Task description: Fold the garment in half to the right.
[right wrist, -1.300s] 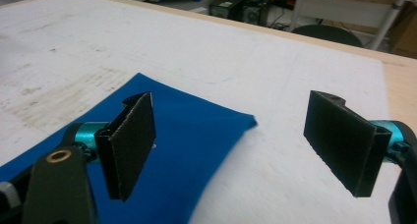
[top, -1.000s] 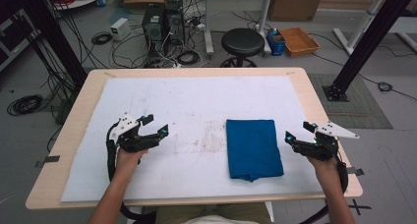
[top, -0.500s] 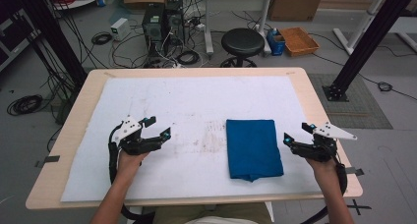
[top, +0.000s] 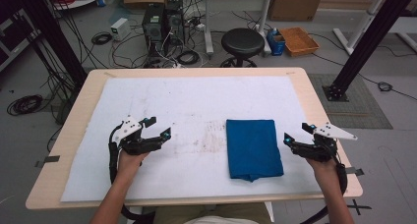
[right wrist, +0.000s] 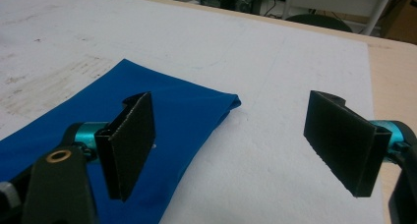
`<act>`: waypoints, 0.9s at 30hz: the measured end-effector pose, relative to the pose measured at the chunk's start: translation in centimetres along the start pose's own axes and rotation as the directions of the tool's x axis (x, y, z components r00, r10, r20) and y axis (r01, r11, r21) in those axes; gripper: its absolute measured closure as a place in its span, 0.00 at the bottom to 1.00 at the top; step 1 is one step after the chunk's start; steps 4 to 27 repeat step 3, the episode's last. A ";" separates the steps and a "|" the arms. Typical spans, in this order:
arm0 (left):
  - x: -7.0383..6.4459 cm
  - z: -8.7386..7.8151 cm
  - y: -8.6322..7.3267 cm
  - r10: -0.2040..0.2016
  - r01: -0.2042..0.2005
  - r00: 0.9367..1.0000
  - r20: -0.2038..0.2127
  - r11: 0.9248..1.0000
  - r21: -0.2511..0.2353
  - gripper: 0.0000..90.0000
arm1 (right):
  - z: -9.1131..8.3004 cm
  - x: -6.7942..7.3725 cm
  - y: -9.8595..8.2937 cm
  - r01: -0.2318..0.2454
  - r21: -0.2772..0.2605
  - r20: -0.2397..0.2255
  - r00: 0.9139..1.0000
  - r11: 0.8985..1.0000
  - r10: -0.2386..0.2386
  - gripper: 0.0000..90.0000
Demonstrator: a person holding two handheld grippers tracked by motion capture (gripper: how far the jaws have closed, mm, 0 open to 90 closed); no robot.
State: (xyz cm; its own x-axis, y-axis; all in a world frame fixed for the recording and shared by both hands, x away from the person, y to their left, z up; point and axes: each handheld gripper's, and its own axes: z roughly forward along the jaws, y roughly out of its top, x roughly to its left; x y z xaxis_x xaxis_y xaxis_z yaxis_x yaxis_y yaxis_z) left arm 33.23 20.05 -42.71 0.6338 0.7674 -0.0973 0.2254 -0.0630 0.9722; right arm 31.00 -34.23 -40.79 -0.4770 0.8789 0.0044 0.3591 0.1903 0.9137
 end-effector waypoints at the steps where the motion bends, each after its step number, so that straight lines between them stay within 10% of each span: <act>1: 0.0 0.0 0.0 -0.003 0.003 1.000 -0.002 1.000 -0.001 0.27 | 0.0 0.0 0.0 -0.001 0.000 -0.002 1.000 1.000 0.001 0.22; 27: 0.0 -0.1 0.0 -0.001 0.001 1.000 -0.004 1.000 -0.001 0.27 | 0.0 0.0 0.0 0.002 -0.002 -0.004 1.000 1.000 -0.002 0.22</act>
